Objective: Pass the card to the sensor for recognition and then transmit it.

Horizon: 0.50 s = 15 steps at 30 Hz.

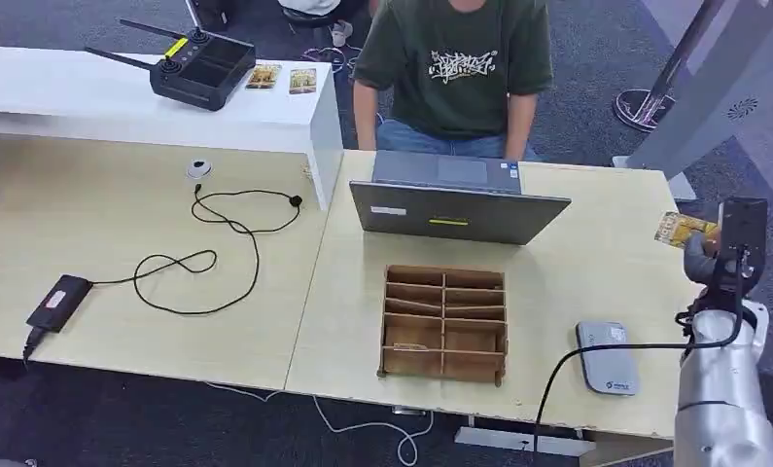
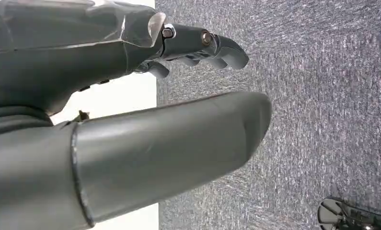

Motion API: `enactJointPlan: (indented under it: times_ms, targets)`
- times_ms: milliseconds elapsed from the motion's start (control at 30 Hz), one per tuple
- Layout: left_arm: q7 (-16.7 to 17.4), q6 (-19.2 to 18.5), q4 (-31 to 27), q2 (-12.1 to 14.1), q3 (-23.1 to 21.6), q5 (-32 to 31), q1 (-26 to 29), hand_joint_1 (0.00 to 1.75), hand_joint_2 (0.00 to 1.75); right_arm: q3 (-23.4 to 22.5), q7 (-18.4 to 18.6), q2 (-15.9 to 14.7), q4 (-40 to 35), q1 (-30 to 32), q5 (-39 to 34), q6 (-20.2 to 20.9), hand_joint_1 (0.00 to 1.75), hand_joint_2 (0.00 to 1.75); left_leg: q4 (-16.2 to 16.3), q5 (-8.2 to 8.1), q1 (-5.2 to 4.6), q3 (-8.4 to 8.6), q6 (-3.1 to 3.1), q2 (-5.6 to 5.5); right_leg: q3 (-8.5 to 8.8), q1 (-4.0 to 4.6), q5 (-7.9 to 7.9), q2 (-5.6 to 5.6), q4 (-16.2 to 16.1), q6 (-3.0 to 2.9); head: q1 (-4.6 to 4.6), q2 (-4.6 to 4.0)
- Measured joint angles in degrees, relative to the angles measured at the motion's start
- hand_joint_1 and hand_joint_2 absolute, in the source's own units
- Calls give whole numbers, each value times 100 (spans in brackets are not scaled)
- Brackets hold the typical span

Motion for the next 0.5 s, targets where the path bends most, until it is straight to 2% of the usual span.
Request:
enactJointPlan:
  times_ms: [500]
  targets:
    - [20, -20, 0, -7, 35, 35, 6, 0, 0, -83, -22, -105, -855, 1173, -335, 182, 175, 175, -1, -3, 0, -6, 0, -6, 1, 0, -3, -7, 0, 3, 0, 2]
